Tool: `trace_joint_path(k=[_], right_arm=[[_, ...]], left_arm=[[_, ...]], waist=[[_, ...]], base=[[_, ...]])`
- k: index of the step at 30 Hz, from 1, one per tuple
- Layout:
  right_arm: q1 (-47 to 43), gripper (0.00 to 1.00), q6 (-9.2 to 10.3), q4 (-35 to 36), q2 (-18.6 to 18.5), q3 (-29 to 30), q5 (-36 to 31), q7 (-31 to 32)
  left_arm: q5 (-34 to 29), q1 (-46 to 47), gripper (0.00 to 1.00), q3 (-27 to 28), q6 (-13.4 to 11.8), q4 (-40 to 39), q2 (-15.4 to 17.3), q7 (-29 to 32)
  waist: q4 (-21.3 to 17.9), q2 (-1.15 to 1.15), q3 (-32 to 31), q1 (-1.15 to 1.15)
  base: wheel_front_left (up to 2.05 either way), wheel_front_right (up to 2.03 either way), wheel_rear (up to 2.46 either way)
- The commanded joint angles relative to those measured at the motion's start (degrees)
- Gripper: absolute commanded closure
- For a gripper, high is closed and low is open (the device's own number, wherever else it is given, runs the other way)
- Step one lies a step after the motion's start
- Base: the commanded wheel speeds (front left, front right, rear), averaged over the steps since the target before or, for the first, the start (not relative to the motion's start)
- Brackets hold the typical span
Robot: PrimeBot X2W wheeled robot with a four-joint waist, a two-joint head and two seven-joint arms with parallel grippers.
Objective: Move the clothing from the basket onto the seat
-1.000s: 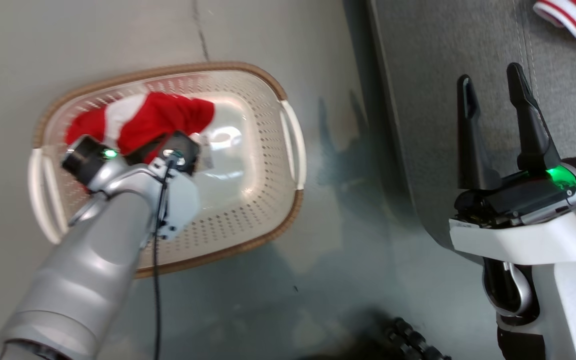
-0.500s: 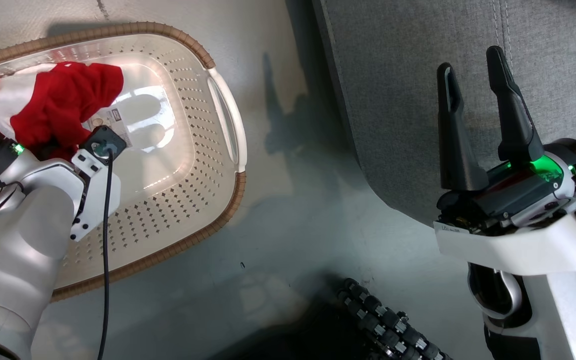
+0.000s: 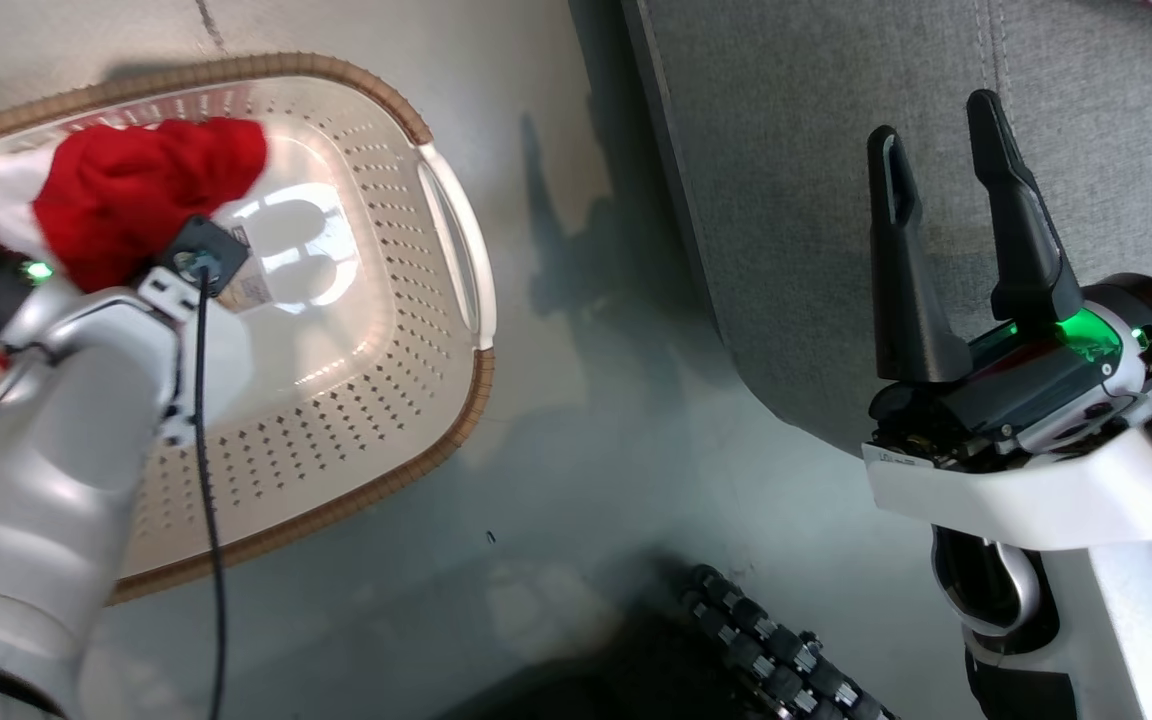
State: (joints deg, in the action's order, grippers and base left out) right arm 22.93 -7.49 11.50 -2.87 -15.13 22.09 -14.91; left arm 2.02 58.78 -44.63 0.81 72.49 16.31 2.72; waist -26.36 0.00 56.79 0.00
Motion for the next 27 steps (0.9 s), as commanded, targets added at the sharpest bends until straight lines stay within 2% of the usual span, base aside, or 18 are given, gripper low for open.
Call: trace_joint_path(k=[1, 9, 15, 18, 27], right_arm=[[-0.1, 0.0, -0.01, -0.6, -0.1, 0.3, -0.7, -0.4], [-2.4, 0.0, -0.01, -2.9, -0.2, 2.4, -4.7, -0.4], [-5.2, 0.0, -0.01, -4.3, -0.2, 4.6, -7.8, 0.7], [-6.7, 0.0, -0.01, -4.0, -0.2, 6.0, -9.3, 1.9], [-11.7, 0.0, -0.01, -3.4, -0.2, 8.8, -11.2, 6.8]], left_arm=[[1.9, -0.9, 1.0, 1.4, 0.0, -0.8, -1.1, -2.2], [9.4, -5.8, 1.0, 6.6, 0.8, -2.7, -7.3, -14.1], [14.2, -9.9, 1.0, 10.1, 0.4, -6.6, -10.9, -17.6], [16.3, -12.1, 1.0, 11.8, 0.2, -10.4, -11.7, -17.9], [18.6, -22.2, 1.0, 17.6, -3.2, -30.1, -11.9, -18.0]], waist=[[1.4, 0.0, -1.9, 0.0], [7.1, 0.0, -10.4, 0.0], [11.9, 0.0, -18.0, 0.0], [14.2, 0.0, -21.6, 0.0], [19.0, 0.0, -31.8, 0.0]], base=[[0.0, 0.0, 0.0], [0.0, 0.0, 0.0], [0.0, 0.0, 0.0], [0.0, 0.0, 0.0], [0.0, 0.0, 0.0]])
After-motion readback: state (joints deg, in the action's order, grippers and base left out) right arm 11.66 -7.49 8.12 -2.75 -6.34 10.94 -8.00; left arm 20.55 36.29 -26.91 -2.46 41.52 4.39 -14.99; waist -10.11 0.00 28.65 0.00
